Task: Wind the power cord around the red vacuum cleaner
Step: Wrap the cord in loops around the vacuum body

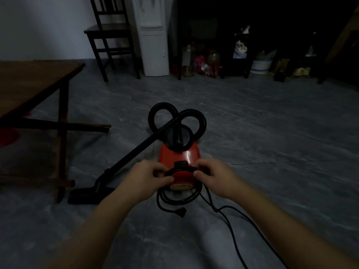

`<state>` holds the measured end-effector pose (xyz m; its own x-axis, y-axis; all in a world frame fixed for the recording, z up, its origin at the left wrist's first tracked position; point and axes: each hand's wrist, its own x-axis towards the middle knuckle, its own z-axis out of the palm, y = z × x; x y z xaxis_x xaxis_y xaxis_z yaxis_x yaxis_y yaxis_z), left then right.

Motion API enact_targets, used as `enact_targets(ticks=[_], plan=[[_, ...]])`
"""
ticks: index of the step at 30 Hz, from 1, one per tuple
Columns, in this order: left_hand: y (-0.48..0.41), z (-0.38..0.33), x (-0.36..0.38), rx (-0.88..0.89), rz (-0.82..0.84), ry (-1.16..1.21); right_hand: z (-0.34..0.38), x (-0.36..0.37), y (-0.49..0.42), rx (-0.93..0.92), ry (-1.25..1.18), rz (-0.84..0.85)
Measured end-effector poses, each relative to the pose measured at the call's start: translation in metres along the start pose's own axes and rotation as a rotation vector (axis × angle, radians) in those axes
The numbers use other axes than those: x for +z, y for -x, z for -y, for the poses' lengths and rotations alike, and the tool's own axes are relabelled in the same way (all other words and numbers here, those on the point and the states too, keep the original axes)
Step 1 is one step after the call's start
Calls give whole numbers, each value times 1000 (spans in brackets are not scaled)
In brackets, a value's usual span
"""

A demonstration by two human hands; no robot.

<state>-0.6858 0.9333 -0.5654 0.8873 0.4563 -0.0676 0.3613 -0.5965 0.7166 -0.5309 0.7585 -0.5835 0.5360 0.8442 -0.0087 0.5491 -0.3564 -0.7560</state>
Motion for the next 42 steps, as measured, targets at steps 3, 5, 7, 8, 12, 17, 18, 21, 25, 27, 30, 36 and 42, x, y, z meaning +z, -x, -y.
enact_targets(ticks=[3, 5, 7, 8, 12, 17, 18, 21, 25, 27, 30, 36, 42], plan=[[1, -1, 1, 6, 9, 13, -2, 0, -2, 11, -42, -18], [0, 0, 0, -17, -21, 58, -2, -1, -3, 26, -90, -41], [-1, -1, 1, -38, -68, 102, -1, -1, -4, 31, -131, -89], [0, -2, 1, -52, -95, 136, 0, -3, -5, 27, -134, -116], [0, -2, -2, -113, -201, 288, 1, -5, -4, 20, -65, -170], [-3, -8, -6, -188, -302, 623, -12, -1, -7, 76, -33, -160], [-3, -10, -7, -197, -323, 667, -12, -1, -7, 86, -28, -161], [-3, -12, -9, -225, -394, 762, -10, -2, -6, 85, -25, -163], [-4, -11, -6, -268, -426, 849, -12, 2, -7, 114, -38, -120], [-5, -11, -4, -282, -413, 880, -13, 4, -6, 144, -32, -34], [-5, -12, -1, -284, -398, 909, -12, 4, -3, 168, -25, 67], [-5, -14, 2, -311, -358, 1029, -11, 11, -3, 274, -170, 129], [-5, -11, 2, -338, -303, 1094, -3, 8, -3, 389, -326, 122]])
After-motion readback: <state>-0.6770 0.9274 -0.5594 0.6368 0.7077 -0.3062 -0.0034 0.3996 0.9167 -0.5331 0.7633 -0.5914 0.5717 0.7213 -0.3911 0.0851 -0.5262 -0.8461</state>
